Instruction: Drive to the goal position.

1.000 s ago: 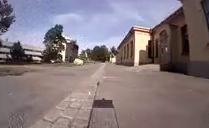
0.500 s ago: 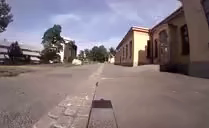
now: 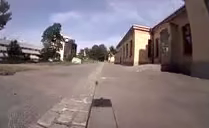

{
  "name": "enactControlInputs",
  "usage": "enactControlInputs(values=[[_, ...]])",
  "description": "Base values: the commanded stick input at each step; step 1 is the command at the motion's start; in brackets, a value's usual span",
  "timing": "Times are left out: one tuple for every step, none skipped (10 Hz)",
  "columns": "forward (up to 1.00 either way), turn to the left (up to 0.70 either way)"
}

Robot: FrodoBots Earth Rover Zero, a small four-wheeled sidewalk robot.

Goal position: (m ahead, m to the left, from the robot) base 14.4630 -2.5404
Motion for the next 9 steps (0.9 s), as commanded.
enactControlInputs(values=[[0.45, 0.0], [0.45, 0.0], [0.45, 0.0], [0.45, 0.0], [0.45, 0.0], [0.45, 0.0], [0.45, 0.0], [0.45, 0.0], [0.45, 0.0]])
